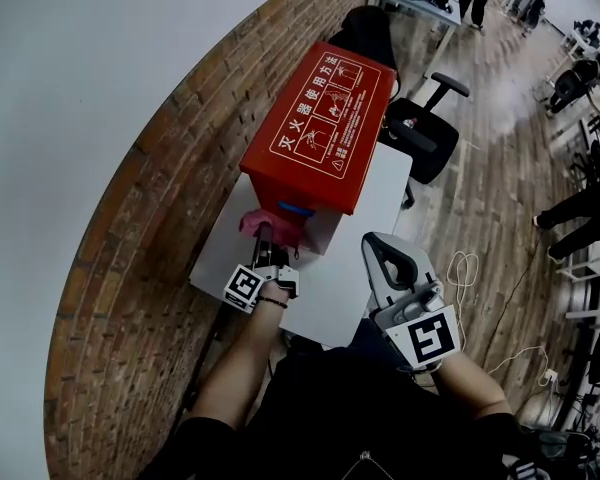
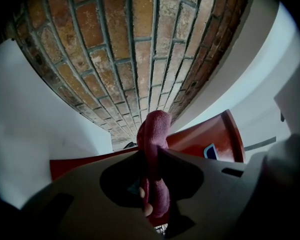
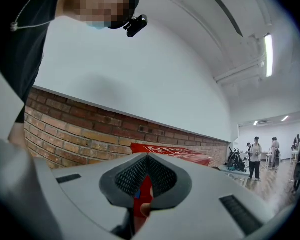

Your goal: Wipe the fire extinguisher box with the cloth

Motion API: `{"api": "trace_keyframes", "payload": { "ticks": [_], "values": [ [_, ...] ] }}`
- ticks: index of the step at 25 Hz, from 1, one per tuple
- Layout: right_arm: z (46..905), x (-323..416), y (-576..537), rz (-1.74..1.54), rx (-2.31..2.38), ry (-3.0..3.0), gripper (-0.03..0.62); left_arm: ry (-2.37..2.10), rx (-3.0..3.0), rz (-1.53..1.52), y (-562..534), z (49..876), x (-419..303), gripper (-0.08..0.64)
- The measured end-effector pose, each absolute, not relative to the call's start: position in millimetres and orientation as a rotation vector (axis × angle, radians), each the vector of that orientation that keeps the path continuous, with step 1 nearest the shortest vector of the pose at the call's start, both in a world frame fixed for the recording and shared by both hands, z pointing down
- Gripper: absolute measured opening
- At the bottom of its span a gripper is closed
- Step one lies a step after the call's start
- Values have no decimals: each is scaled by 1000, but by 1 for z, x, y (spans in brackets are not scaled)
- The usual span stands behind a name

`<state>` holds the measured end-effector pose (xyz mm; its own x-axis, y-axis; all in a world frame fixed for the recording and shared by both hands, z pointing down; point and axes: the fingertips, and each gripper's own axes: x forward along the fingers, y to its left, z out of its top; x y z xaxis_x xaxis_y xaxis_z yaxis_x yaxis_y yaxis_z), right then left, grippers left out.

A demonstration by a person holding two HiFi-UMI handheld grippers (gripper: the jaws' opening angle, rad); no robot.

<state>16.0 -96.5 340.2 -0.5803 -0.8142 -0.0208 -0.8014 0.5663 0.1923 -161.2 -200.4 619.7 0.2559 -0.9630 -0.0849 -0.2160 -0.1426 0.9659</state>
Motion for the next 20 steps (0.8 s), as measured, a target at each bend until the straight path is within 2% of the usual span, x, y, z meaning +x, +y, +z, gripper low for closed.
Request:
{"api": "trace_keyframes", "payload": {
  "ticks": [20],
  "values": [
    [342,9,-95,-275,1378,-2710,20,-1155,1505,-942,-199,687,-159,129]
  ]
}}
